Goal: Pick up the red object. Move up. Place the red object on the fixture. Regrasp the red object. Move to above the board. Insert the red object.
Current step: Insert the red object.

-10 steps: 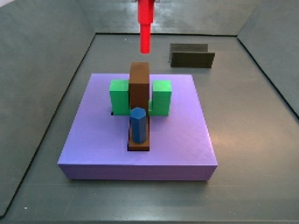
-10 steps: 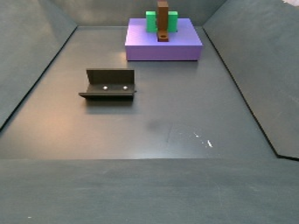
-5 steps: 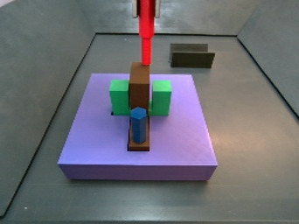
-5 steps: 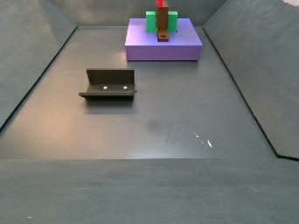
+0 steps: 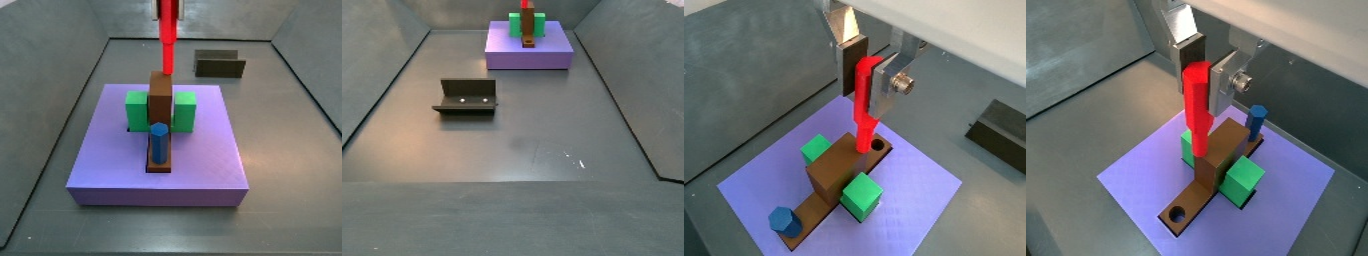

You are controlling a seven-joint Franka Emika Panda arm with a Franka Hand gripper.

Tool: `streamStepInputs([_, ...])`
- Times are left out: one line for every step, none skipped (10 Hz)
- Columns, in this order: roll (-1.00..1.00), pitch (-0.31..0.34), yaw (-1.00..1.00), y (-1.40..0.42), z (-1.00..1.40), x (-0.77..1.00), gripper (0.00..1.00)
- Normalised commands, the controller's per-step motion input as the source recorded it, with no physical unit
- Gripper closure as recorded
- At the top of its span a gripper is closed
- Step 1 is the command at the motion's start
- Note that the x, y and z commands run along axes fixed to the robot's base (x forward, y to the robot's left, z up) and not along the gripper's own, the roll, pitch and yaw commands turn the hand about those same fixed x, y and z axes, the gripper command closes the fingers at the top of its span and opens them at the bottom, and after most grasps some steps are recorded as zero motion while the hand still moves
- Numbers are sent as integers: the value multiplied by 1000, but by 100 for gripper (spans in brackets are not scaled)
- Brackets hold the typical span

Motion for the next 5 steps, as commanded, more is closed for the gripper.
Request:
streamStepInputs([-183,-84,0,0,-234,0,100])
streamStepInputs([-183,-81,0,0,-234,0,100])
streamStepInputs([-189,-81,0,0,-251,0,100])
streamStepInputs([-204,-90,0,0,-266,0,100])
streamStepInputs([-210,-86,0,6,-286,0,100])
